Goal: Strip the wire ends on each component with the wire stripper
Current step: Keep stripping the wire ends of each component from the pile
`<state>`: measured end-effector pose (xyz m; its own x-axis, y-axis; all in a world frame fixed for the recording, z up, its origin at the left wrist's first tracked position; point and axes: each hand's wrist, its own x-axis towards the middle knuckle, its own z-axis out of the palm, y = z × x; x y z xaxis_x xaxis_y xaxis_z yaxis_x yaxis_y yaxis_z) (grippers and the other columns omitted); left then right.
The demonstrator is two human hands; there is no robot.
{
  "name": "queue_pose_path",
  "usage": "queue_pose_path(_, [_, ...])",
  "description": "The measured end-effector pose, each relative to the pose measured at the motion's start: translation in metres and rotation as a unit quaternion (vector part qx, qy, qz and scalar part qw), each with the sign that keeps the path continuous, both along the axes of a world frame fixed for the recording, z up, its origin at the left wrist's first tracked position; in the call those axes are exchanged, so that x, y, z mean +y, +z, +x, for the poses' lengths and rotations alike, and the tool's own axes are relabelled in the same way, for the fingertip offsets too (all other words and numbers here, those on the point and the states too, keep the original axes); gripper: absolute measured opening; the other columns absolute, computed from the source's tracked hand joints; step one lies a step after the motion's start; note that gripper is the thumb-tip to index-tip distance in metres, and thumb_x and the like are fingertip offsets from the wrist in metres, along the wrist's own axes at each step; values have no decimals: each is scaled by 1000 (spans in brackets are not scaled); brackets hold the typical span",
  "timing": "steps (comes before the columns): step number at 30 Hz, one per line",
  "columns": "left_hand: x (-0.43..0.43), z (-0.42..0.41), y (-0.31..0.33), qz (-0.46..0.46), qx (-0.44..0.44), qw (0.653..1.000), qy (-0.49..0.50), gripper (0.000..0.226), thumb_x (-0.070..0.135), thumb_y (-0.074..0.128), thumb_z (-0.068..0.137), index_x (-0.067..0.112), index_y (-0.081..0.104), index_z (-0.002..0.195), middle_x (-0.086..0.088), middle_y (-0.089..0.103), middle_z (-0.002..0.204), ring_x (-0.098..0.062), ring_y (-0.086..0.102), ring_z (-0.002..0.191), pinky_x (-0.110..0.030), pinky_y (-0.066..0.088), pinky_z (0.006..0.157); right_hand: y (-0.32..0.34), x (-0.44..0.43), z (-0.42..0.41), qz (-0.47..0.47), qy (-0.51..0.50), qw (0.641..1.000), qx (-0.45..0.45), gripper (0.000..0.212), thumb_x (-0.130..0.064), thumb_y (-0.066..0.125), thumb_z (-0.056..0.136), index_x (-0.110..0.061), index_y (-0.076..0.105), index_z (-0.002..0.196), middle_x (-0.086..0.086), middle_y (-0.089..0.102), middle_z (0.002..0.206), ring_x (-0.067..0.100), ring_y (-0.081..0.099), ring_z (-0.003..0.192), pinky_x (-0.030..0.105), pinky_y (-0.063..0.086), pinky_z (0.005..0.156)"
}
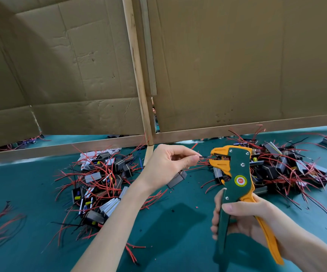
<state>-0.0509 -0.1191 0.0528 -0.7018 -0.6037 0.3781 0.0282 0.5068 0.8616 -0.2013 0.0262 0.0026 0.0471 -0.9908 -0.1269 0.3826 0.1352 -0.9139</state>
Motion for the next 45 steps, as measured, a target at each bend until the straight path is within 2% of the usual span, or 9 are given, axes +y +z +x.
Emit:
queue_pose_path(9, [11,2,10,-15,-65,996,-54,23,11,60,93,26,68,78,23,64,63,9,54,59,-7,41,60,-2,4,1,-18,34,999,22,28,-10,78,55,4,65,75,32,59,75,44,63,68,52,55,66])
queue_pose_path(17, [7,6,11,4,-94,994,-54,20,22,62,93,29,74,79,11,55,58,-5,45,46,-14,34,45,2,6,1,6,22,998,63,29,-15,79,53,2,62,68,29,56,68,40,61,61,49,56,60])
queue_pose_path(21, [4,6,11,4,-90,994,-68,17,20,62,93,26,75,85,-9,65,74,-17,49,63,-29,38,62,0,9,6,36,-17,998,55,31,-17,82,49,0,60,63,26,52,60,35,56,49,42,53,50])
queue_pose_path(24, [4,7,10,4,-90,993,-79,19,15,60,94,25,73,85,13,69,77,1,52,65,-12,41,66,-6,7,13,38,-66,995,59,30,-8,81,57,2,53,60,21,50,51,27,50,37,30,46,40])
queue_pose_path(26, [2,4,6,-4,-110,993,-53,21,13,58,95,24,73,85,8,68,75,-2,50,66,-15,41,68,-10,5,15,41,-78,993,74,32,-20,75,62,-2,49,54,16,46,48,23,44,35,25,40,38])
queue_pose_path(29, [-1,3,-2,7,-122,992,-43,20,12,59,94,20,72,82,3,64,73,-7,49,68,-21,42,71,-10,3,12,50,-46,995,79,37,-29,78,55,-2,53,59,19,49,53,27,50,41,29,46,42])
queue_pose_path(33, [-7,6,-2,3,-121,993,-11,18,13,59,94,17,72,83,12,70,78,6,54,64,-12,43,69,-8,-1,9,-17,-5,999,-27,37,-11,85,46,2,66,76,31,59,76,44,64,69,50,56,65])
queue_pose_path(40, [-13,6,-2,-57,-134,989,40,16,15,61,93,18,73,82,13,69,75,6,56,66,-7,39,66,-14,-4,-6,-33,16,997,-65,46,-12,90,48,0,68,86,29,61,83,45,64,78,53,54,74])
queue_pose_path(45, [-15,-1,4,-196,-112,965,135,12,19,65,90,23,75,86,11,68,82,-5,47,74,-16,34,70,-21,-11,-15,37,-33,994,-98,43,-9,88,41,1,71,80,27,63,83,42,66,77,51,56,72])
